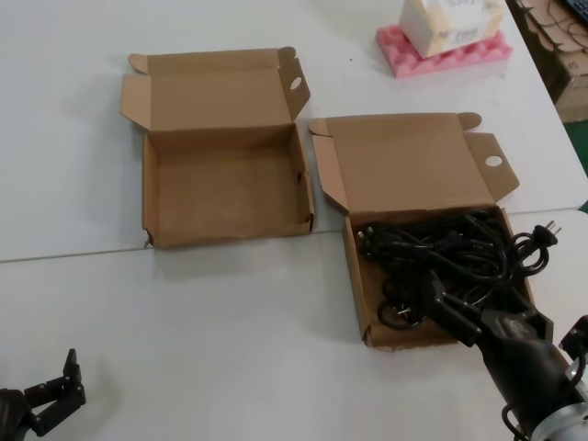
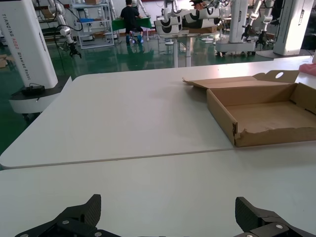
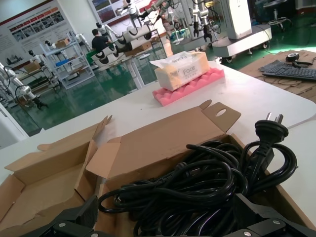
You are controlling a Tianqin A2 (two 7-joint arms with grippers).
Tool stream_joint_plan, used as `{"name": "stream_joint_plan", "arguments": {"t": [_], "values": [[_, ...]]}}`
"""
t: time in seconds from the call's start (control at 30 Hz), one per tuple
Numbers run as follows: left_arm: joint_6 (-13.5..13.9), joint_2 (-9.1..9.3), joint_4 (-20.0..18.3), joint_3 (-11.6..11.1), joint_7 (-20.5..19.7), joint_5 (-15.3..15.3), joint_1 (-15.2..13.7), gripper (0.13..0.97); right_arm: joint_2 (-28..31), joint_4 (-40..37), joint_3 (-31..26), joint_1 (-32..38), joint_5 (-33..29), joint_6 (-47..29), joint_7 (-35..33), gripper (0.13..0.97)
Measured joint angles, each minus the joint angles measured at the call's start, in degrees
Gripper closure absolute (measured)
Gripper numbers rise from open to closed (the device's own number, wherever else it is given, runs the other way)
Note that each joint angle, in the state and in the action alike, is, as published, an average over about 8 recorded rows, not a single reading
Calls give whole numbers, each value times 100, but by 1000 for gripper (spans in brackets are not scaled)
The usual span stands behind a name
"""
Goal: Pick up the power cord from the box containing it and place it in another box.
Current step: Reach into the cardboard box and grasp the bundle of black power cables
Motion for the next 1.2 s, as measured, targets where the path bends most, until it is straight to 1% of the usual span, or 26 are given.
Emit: {"name": "stream_joint_plan", "arguments": {"t": [0.73,0.83,0.9,0.97,1.03,1.2], "values": [[0,0,0,0,0,0,0,132,0,0,0,0,0,0,0,129],[0,0,0,0,0,0,0,134,73,56,-47,-10,-12,36,0,129],[0,0,0,-1,0,0,0,137,250,166,-153,-18,19,118,0,129],[0,0,0,0,0,0,0,139,544,320,-327,-7,125,262,0,129],[0,0,0,0,0,0,0,142,960,502,-573,39,326,471,0,129],[0,0,0,0,0,0,0,151,2077,750,-1294,380,1080,1064,0,129]]}}
